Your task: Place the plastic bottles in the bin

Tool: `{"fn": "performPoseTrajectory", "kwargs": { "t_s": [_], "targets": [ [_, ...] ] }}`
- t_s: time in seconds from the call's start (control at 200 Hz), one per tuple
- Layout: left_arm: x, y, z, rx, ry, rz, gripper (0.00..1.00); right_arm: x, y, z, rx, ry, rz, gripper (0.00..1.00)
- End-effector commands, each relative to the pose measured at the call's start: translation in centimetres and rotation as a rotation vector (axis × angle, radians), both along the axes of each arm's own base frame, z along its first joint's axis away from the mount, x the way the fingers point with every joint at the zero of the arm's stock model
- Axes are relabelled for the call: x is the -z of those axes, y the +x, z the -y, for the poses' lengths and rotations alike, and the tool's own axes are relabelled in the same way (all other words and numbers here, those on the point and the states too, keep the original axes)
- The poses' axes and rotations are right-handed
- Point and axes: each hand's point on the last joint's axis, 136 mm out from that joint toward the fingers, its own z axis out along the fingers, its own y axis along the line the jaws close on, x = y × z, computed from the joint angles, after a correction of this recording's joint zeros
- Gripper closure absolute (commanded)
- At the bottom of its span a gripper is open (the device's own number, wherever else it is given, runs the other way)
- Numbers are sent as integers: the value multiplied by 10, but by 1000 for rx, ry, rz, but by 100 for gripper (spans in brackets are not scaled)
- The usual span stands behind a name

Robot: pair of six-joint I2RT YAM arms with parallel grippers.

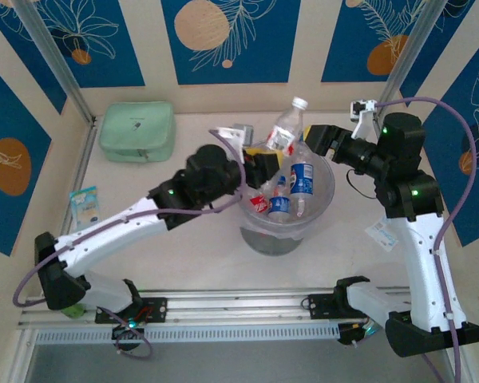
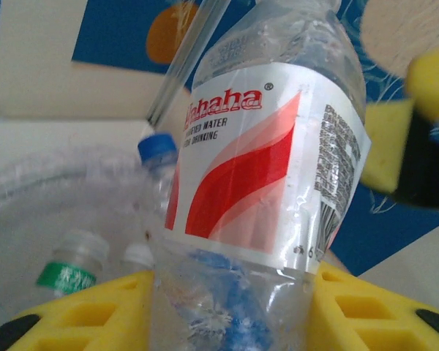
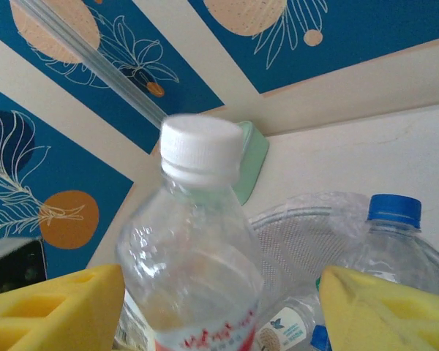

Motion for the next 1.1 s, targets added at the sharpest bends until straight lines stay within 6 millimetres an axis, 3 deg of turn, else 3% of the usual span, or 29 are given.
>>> {"fn": "performPoseTrajectory", "kwargs": {
  "t_s": [0.0,0.105,0.225,0.38,0.5,0.625,0.79,0.996,1.096],
  "targets": [
    [-44,-3,-26,-118,-76,55,54,-1,-1,-11,-43,-9,-8,29],
    [-31,-6,-23,-104,-46,32,41,7,4,-20,-57,-42,-27,29],
    [-25,-9,-18,-77,-1,36,19,20,10,-28,-43,-113,-41,29],
    [-29,-7,-20,-88,-3,52,15,35,17,-33,-36,-184,-70,28],
    [-43,-10,-32,-101,-9,90,20,47,20,-31,-14,-231,-93,29],
    [-57,-10,-67,-182,35,142,26,57,17,-39,-47,-247,-118,34],
    [-51,2,-103,-260,106,129,38,79,9,-55,-108,-313,-172,42],
    [-36,28,-98,-265,147,91,52,114,0,-71,-170,-333,-262,50],
    [-24,39,-86,-239,161,61,56,112,-6,-69,-172,-347,-247,51]
  ]
}}
